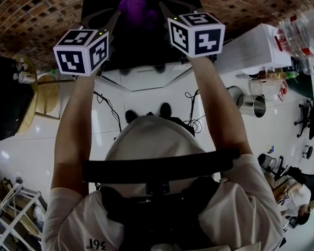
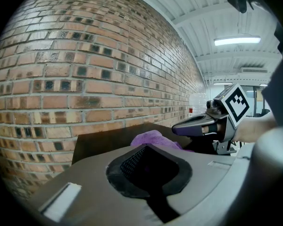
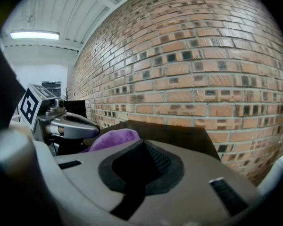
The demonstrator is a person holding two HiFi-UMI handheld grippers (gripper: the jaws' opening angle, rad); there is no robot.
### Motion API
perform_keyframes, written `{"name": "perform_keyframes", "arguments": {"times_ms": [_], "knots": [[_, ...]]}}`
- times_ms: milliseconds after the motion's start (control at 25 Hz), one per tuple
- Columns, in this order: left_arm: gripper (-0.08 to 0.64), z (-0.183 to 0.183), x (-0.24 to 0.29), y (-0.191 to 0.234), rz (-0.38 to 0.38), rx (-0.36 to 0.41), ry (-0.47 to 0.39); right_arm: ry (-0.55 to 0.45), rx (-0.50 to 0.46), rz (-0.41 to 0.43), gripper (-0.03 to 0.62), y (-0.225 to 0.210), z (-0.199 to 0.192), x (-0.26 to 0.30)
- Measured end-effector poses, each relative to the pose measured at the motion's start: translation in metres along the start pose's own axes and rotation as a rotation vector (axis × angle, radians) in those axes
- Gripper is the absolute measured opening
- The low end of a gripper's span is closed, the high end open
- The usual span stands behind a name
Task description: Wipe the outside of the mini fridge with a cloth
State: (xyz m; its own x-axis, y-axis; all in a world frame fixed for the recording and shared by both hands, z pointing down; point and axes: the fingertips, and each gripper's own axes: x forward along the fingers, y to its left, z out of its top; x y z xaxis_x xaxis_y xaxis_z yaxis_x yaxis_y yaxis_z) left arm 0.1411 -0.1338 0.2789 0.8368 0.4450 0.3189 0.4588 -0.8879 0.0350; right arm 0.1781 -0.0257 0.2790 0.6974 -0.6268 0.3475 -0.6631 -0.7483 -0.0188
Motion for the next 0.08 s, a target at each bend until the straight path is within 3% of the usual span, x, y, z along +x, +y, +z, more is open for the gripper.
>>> {"name": "perform_keyframes", "arguments": {"times_ms": [80], "knots": [[0.009,-0.0006,0.0004,-0.0003,0.000,0.000,0.000,-0.001,-0.004,0.001,0.003,0.0002,0.0001,0.0002]]}}
